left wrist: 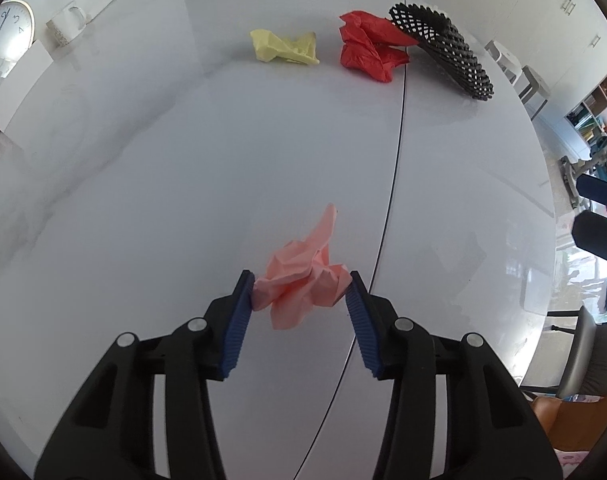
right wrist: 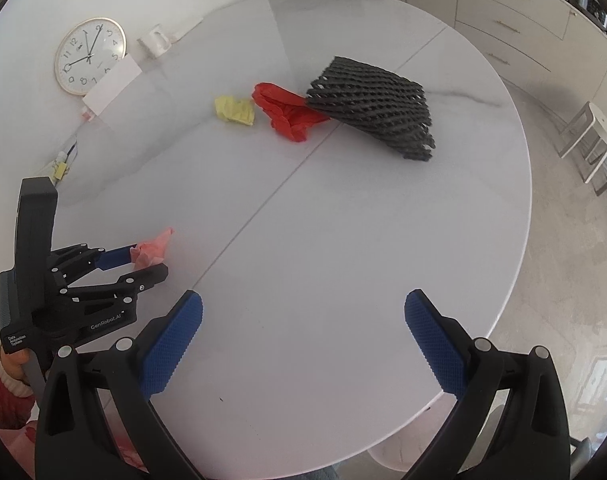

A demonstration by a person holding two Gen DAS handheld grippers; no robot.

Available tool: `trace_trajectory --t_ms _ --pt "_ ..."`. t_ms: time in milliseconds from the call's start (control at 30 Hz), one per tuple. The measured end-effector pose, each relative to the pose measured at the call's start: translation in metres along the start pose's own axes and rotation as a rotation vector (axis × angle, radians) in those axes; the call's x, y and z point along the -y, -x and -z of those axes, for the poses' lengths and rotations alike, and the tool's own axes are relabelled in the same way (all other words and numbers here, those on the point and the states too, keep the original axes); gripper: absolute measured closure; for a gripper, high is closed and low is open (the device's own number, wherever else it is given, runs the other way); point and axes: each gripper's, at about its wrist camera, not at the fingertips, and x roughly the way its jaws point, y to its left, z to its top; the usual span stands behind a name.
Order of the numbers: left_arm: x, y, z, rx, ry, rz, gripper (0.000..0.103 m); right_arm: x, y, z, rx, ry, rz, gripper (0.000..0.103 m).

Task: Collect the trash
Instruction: 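Grasp the pink tissue with the left tool while the right tool grasps the red plastic bag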

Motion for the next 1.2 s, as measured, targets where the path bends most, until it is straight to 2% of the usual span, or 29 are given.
trace_trajectory --t_ms 133,300,433,667,833,1000,1033,1100,1167,1200 --pt "-0.01 0.014 -0.002 0.021 0.035 0.011 0.057 -0.018 -0.011 -0.028 0.025 0.071 -0.069 0.003" --pt "-0.016 0.022 -0.005 0.038 0.056 0.016 0.057 -0.031 -0.046 -0.062 0.0 0.145 -0.142 0.003" --pt "-0.02 0.025 -0.012 0.047 0.076 0.022 0.057 -0.027 -0.077 -0.084 -0.03 0.16 -0.087 0.003" --pt "-0.029 0.024 -0.024 0.05 0.106 0.016 0.056 -0.011 -0.104 -0.121 -0.02 0.185 0.003 0.003" --pt "-0.033 0.02 -0.036 0.049 0.124 0.016 0.056 -0.016 -0.12 -0.144 -0.004 0.261 0.025 0.003" --pt "-0.034 0.02 -0.044 0.055 0.131 0.021 0.056 -0.021 -0.129 -0.153 -0.003 0.332 0.019 0.004" --pt "-0.034 0.019 -0.045 0.056 0.133 0.021 0.056 -0.023 -0.131 -0.154 -0.004 0.345 0.025 0.008" --pt "-0.033 0.019 -0.046 0.056 0.132 0.023 0.056 -0.027 -0.134 -0.155 -0.026 0.368 0.019 0.031" --pt "-0.032 0.02 -0.046 0.056 0.133 0.028 0.056 -0.029 -0.138 -0.154 -0.06 0.367 0.013 0.048" --pt "-0.031 0.021 -0.045 0.055 0.131 0.029 0.056 -0.029 -0.137 -0.154 -0.064 0.362 0.011 0.05"
